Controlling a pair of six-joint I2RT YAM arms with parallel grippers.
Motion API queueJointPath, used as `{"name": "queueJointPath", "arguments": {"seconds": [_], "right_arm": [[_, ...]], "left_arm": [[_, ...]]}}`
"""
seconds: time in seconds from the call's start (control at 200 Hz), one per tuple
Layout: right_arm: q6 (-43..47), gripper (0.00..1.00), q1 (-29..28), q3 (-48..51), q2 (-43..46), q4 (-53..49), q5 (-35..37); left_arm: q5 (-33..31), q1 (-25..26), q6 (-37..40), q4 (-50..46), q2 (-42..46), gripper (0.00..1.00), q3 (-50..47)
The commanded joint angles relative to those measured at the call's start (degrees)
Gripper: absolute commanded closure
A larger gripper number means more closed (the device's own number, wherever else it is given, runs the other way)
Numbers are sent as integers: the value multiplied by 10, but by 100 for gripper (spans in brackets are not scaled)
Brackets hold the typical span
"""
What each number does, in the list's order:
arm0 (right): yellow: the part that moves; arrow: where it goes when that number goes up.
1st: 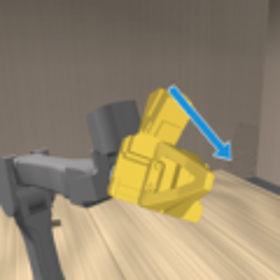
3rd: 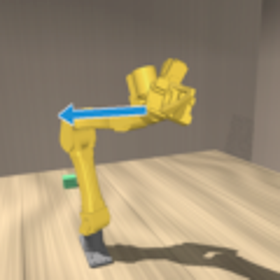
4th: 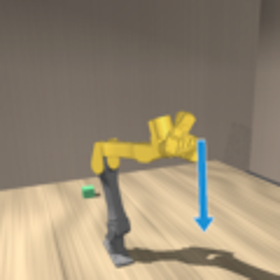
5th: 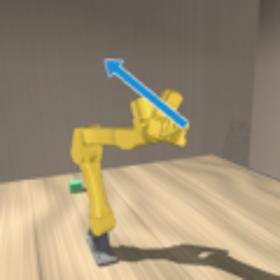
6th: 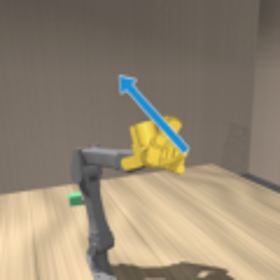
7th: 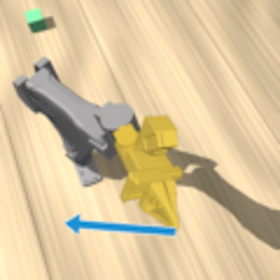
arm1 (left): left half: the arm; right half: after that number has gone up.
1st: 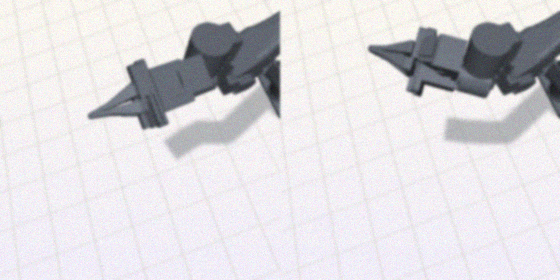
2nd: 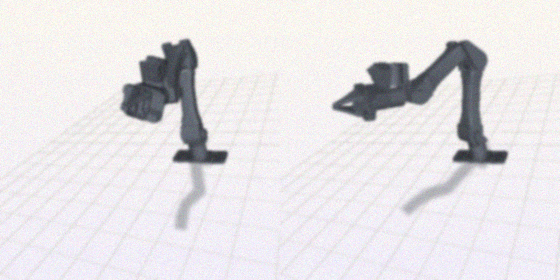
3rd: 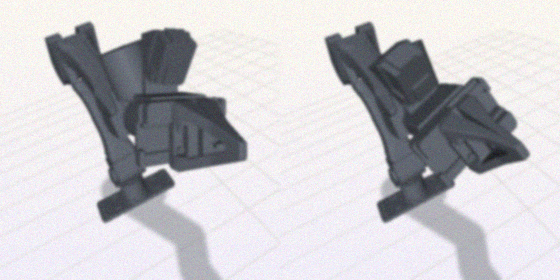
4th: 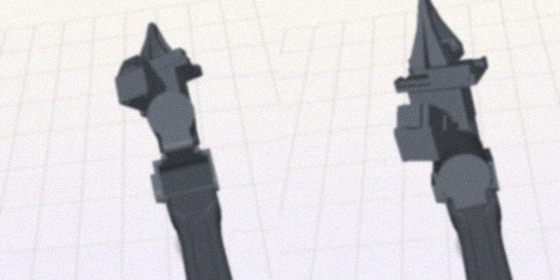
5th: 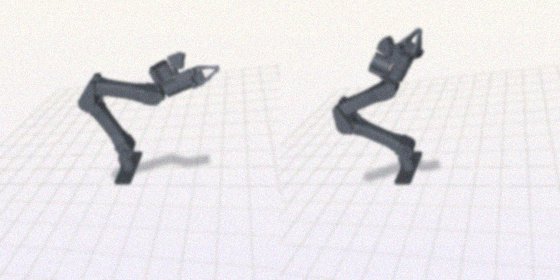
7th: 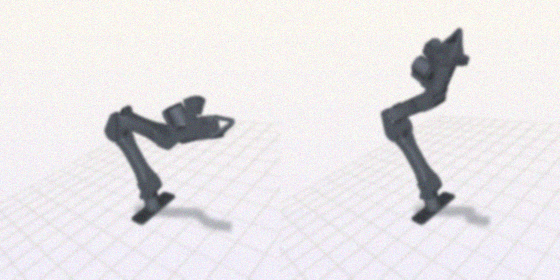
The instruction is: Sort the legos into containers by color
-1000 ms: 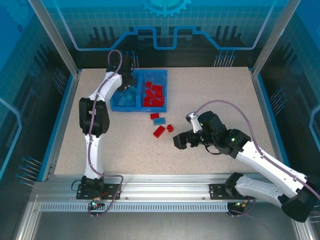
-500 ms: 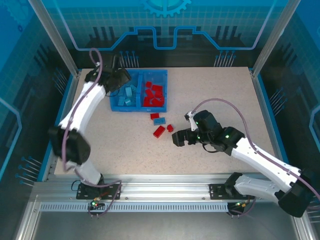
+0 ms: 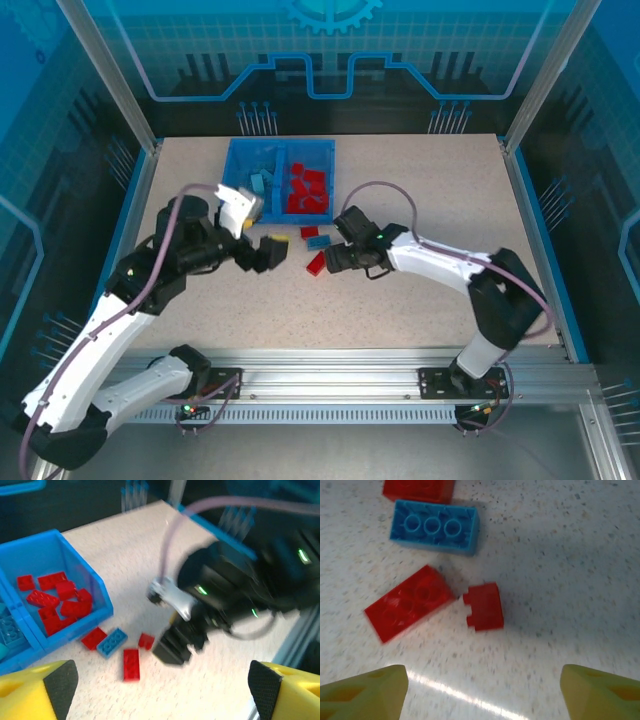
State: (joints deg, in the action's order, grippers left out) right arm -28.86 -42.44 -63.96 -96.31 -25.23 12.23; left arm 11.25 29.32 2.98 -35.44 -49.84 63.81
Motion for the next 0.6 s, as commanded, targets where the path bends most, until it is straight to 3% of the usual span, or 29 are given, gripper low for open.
{"name": "queueJointPath", "arguments": {"seconds": [0.0,0.18,0.305,0.455,0.595], "right_arm": [[21,28,-2,-56,-66,6,32],[5,39,-1,-107,-147,-25,76],[9,48,-1,-111,-172,-17,63],[2,66,0,-102,-168,-10,43],[-1,74,-2,-87,-124,-16,47]], "left_arm": [[86,3,139,-12,24,1,-61],[95,3,156,17,36,1,-114],[94,3,161,15,35,1,-128],[81,3,166,12,35,1,-134],[73,4,168,13,41,1,-138]]}}
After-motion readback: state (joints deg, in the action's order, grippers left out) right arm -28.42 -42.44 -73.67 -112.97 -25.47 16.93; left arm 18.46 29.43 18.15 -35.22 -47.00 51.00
